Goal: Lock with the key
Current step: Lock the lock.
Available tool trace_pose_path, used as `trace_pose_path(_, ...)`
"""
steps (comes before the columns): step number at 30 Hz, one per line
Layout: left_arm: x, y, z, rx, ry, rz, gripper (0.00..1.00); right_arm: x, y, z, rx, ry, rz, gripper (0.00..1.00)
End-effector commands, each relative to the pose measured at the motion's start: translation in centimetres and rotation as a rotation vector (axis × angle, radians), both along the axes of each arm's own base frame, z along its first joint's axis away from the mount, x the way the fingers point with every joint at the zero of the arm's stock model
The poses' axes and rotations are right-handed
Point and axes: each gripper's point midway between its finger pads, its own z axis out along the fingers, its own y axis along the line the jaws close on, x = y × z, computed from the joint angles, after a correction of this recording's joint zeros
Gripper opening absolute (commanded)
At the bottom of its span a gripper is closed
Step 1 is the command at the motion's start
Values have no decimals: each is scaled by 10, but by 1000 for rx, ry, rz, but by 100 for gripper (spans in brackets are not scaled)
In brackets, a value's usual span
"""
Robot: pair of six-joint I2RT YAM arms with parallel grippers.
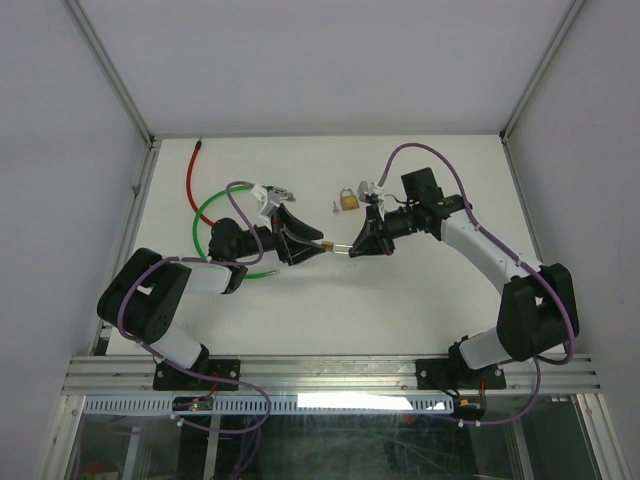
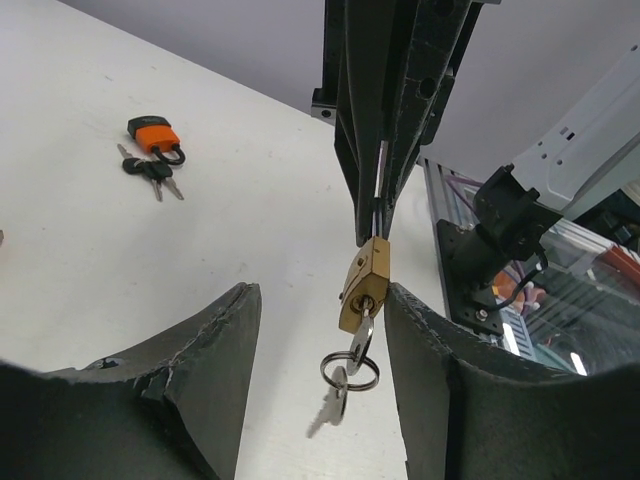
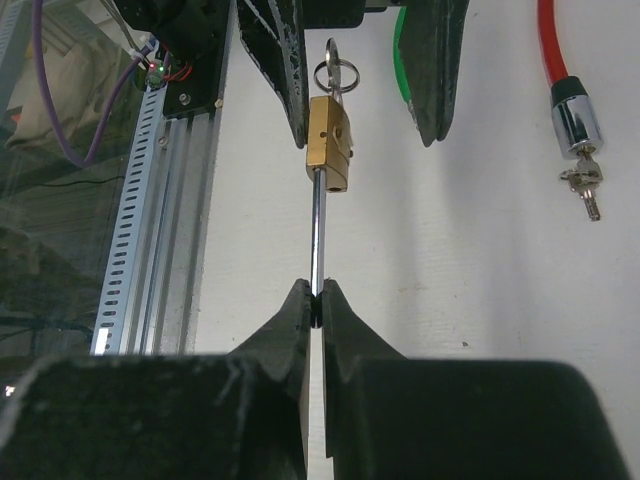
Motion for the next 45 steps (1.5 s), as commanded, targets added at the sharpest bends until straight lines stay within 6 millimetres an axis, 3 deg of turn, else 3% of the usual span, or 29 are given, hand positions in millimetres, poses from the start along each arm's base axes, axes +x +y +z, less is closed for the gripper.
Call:
trace_pose_path(1, -1, -5, 21, -20, -109, -8, 53, 6, 7, 20, 45, -71, 27, 0)
trace_pose_path(20, -13, -10, 22, -16, -134, -73, 46, 6, 8, 17, 31, -64, 30, 0)
trace_pose_path(34, -20, -13, 19, -11, -122, -127, 25, 6, 8, 15, 21, -68, 30, 0)
trace_pose_path(45, -24, -14, 13, 4, -118, -150, 29, 6, 8, 16, 21, -73, 30, 0)
